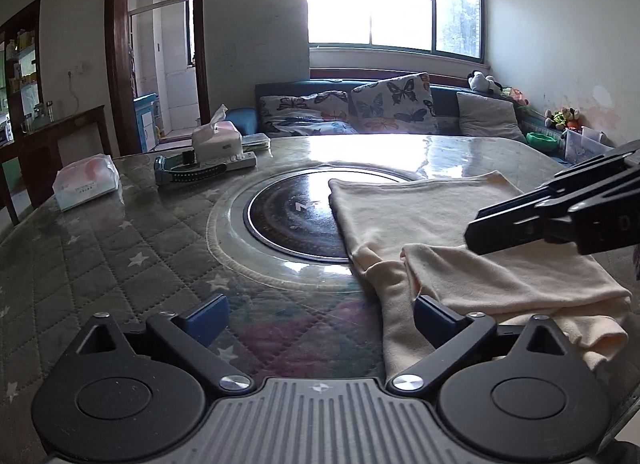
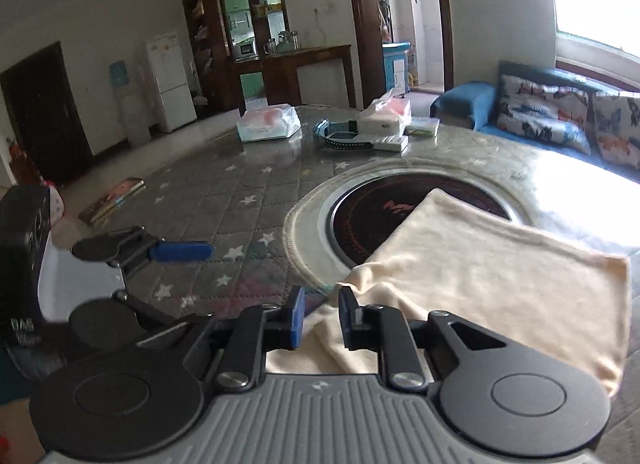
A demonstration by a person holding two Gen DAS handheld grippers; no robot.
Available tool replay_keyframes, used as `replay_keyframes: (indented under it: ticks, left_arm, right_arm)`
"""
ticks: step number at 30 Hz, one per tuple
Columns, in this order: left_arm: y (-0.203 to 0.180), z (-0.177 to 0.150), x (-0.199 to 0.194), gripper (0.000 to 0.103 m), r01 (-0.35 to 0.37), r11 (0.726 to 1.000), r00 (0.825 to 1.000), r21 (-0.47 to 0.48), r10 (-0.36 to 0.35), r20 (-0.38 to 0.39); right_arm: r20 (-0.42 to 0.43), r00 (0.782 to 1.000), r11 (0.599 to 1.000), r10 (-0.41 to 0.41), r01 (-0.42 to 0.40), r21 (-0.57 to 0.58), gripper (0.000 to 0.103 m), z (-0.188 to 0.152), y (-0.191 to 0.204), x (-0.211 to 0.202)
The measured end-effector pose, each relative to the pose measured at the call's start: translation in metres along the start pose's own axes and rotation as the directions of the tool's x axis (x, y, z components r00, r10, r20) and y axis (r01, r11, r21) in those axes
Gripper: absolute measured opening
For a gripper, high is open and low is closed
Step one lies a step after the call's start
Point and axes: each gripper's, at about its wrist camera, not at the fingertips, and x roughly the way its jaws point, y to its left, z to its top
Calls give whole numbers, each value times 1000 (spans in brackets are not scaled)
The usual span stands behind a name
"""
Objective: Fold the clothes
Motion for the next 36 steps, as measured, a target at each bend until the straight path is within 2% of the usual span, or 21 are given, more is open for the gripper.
replay_keyframes:
  ticks: [2, 7, 10, 15, 23, 26, 32, 36]
  left_arm:
    - [-4, 2, 2, 103, 5, 1000, 1000, 7, -5, -1]
    - [-17, 10, 9, 103, 14, 1000, 1000, 19, -14, -5]
    - [-26, 11, 13, 103, 32, 999, 999, 38, -32, 2]
    - [-37, 11, 19, 103, 39, 997, 999, 65, -38, -11]
    - [-39, 10, 23, 103, 16, 997, 999, 78, -13, -42]
    - [-40, 11, 24, 103, 6, 997, 999, 79, -3, -41]
    - [-43, 16, 30, 103, -8, 998, 999, 62, 12, -53]
    - [-40, 18, 30, 103, -17, 998, 999, 56, 20, -49]
  right_arm:
    - [0, 1000, 1000, -25, 25, -6, 32, -3, -5, -9]
    - [-31, 990, 990, -140, 140, -1, 42, -23, -31, -37]
    - [-78, 974, 977, -212, 213, 5, 42, -42, -46, -51]
    - [-131, 956, 964, -264, 267, 7, 42, -74, -59, -68]
    - [-162, 951, 960, -265, 275, 46, 43, -103, -73, -71]
    - [-156, 952, 961, -263, 272, 40, 43, -100, -74, -75]
    - [-73, 967, 965, -245, 250, 80, 43, -70, -93, -65]
    - [-91, 972, 964, -215, 227, 141, 44, -66, -108, -47]
